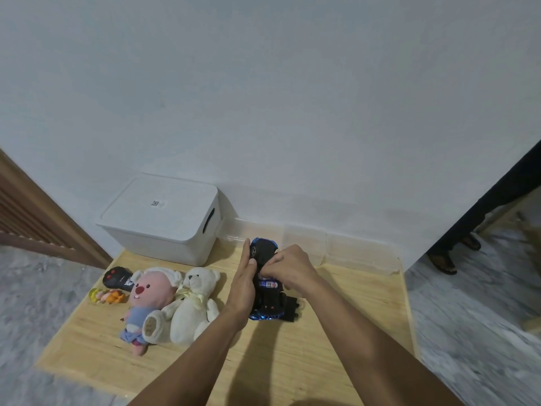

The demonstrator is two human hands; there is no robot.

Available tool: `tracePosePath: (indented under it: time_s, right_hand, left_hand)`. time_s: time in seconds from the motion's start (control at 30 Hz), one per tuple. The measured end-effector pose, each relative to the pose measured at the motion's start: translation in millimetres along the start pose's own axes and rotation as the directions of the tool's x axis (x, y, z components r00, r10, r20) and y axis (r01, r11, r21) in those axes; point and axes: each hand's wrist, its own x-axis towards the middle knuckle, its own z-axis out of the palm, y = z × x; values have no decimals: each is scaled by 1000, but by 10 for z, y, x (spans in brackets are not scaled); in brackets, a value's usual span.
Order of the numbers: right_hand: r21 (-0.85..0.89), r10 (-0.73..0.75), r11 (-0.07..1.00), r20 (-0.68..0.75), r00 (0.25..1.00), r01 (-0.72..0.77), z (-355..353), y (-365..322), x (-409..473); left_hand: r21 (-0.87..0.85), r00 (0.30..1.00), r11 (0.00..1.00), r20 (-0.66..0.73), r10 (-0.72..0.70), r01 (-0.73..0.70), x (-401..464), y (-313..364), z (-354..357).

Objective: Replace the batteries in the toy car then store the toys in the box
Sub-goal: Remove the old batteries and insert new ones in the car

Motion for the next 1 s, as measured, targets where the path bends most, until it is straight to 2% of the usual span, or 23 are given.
tracePosePath:
  time_s: [0.13, 0.43, 0.53, 0.7, 0.8, 0.87, 0.9, 0.93, 1.0]
  right_hand:
    - [-33, -9, 999, -4, 1000, 8, -11, 4, 17]
    - [-227, 19, 974, -30, 999, -25, 21, -42, 64]
    - [-221, -48, 974, 11, 999, 49, -31, -26, 59]
    - [-179, -238, 947, 163, 957, 266, -109, 110, 46]
    - [-226, -332, 905, 152, 931, 360, -61, 207, 68]
    - [-150, -380, 907, 109, 919, 393, -32, 247, 67]
    - [-54, -388, 918, 74, 919, 392, -30, 253, 61]
    - [81, -369, 928, 39, 929, 365, -45, 248, 46]
    - [358, -230, 910, 20, 973, 208, -108, 236, 30]
  left_hand:
    - [11, 1000, 1000, 17, 3, -3, 0, 32, -1]
    - [81, 998, 997, 61, -15, 10, -45, 4, 15]
    - [70, 999, 997, 30, -26, 24, 1, -22, -32]
    - [23, 998, 998, -4, -62, 63, 95, -46, -106]
    - [-16, 997, 997, 13, -72, 72, 118, -48, -101]
    - [-58, 997, 995, 17, -76, 77, 116, -35, -88]
    - [-85, 997, 994, 19, -72, 74, 114, -22, -85]
    - [-100, 998, 993, 18, -67, 69, 112, -10, -88]
    - [-99, 999, 994, 28, -47, 49, 114, 10, -96]
